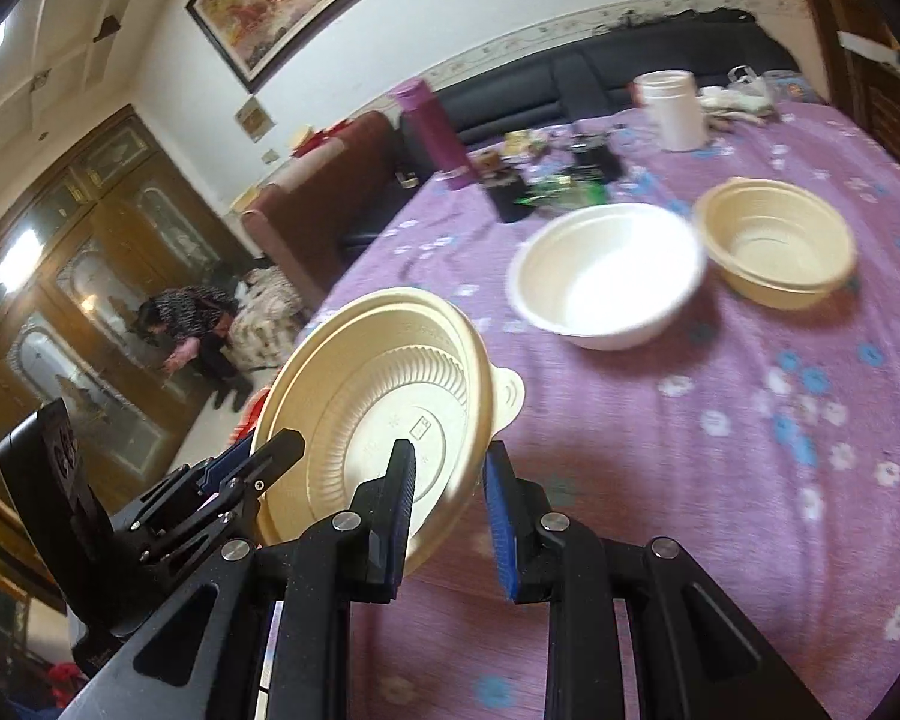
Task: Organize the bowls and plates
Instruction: 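Lift the beige bowl with both tools and carry it over the plate stack, then lower the beige bowl onto the white plate and open both tools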
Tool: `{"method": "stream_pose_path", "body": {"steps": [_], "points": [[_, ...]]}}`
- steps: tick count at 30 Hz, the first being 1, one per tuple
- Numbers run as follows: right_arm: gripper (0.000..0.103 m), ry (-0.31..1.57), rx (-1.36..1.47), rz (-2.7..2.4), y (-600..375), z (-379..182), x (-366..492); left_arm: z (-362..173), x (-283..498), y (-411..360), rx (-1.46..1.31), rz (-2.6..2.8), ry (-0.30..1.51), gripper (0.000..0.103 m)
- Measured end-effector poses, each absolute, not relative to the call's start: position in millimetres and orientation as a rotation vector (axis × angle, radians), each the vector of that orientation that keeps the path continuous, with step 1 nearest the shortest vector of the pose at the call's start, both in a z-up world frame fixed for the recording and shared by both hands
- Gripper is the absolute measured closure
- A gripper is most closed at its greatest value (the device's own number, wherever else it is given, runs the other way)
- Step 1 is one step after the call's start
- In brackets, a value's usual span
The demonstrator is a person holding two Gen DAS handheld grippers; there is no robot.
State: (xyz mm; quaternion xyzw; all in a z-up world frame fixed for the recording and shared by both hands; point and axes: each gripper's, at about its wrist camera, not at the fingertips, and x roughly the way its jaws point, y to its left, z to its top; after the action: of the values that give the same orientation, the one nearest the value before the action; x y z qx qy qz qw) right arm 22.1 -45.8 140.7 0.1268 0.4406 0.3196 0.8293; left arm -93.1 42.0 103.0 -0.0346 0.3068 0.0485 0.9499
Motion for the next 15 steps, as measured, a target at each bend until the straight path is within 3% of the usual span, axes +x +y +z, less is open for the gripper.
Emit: {"method": "stream_pose_path", "body": {"steps": [15], "points": [[0.077,1.026,0.209,0.811,76,124,39,93,-114,134,-0.167,0.286,0.640,0.080]]}}
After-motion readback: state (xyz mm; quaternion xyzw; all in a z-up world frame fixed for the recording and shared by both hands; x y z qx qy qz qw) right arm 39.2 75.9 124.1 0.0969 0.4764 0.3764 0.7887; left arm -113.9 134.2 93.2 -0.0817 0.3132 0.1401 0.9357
